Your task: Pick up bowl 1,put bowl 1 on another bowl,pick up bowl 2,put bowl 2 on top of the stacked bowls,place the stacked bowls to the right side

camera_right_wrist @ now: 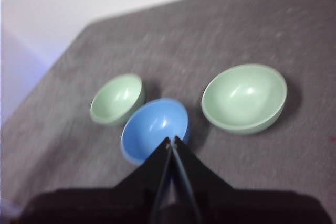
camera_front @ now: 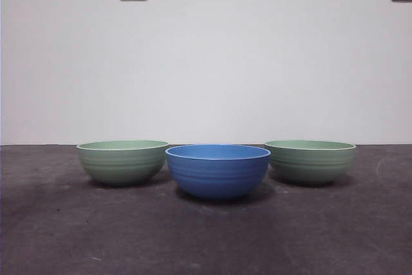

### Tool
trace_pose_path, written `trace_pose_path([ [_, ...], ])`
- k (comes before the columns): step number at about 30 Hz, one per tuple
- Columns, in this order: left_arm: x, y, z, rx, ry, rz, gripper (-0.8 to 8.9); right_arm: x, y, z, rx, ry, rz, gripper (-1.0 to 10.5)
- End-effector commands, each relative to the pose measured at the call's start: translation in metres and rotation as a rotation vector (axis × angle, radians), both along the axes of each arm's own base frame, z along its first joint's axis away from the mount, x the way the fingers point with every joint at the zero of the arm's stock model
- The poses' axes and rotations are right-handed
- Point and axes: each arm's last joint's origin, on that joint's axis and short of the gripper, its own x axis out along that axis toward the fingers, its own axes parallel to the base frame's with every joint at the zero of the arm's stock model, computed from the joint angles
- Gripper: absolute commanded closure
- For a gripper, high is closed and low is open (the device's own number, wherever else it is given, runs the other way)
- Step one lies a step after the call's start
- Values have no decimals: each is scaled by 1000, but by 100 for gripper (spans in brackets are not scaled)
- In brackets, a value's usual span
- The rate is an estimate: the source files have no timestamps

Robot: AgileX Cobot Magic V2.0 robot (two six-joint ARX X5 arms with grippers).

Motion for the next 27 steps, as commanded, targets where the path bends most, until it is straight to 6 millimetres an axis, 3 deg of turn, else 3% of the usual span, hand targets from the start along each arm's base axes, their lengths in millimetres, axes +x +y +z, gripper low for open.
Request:
trace_pose_path([
  [1,1,0,10,94,-23,-59,821,2,2,12,-103,10,87,958],
  [8,4,0,26,153,50,-92,815,10,5,22,-162,127,163,949],
  [10,7,0,28,154,59,-89,769,13,5,20,-161,147,161,931],
  [11,8,0,28,152,63,-88,700,14,6,20,-157,158,158,896],
  [13,10,0,28,140,85,-81,449,17,6,18,-142,182,147,716],
  [15,12,0,27,129,101,-76,263,20,6,17,-132,200,140,540],
  [17,13,0,26,124,112,-75,250,21,6,16,-127,214,134,432],
  [27,16,0,25,118,129,-74,251,38,4,9,-163,279,47,411],
])
